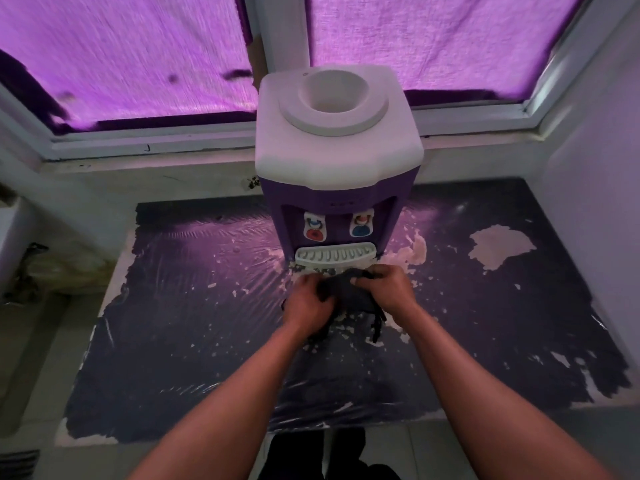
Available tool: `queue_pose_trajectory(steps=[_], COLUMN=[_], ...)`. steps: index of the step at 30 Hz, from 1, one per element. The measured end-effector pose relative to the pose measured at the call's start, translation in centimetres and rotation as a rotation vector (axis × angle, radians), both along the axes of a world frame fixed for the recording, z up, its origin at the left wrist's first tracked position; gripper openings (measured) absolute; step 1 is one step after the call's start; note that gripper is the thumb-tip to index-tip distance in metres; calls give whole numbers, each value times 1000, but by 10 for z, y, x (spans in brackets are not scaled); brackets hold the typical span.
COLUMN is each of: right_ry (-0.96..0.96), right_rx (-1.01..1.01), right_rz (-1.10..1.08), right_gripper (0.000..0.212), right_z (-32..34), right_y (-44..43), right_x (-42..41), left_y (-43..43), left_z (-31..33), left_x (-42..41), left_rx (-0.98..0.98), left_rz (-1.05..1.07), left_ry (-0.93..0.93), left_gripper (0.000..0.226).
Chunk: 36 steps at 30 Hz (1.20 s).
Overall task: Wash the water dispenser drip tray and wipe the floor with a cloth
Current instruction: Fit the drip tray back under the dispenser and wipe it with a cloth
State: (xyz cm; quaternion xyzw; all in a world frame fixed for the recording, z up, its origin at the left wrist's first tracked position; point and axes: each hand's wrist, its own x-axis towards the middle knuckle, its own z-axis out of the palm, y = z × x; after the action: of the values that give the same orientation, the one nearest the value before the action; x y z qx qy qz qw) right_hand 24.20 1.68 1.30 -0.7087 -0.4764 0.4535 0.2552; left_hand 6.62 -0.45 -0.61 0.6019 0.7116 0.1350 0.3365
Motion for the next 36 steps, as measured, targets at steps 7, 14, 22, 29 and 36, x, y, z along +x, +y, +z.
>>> queue_pose_trajectory(steps=[7, 14, 22, 29, 36], right_ry=[229, -46, -314, -364, -482], right_rx=[92, 36, 255, 379, 334], right_rz=[-266, -159, -26, -64, 71], right_gripper=[11, 17, 25, 19, 25], right_z=[-33, -78, -103, -109, -118], right_y=[19, 53, 83, 92, 93], right_x=[10, 16, -3, -22, -25], left_y=[24, 57, 77, 74, 74], left_z=[-22, -83, -114, -124, -127], left_x=[57, 30, 7, 4, 5], left_rx=[-320, 224, 303, 272, 221], left_rz=[-94, -222, -415, -434, -446], left_ry=[-356, 56, 366, 389, 398], left_gripper=[19, 48, 79, 86, 87])
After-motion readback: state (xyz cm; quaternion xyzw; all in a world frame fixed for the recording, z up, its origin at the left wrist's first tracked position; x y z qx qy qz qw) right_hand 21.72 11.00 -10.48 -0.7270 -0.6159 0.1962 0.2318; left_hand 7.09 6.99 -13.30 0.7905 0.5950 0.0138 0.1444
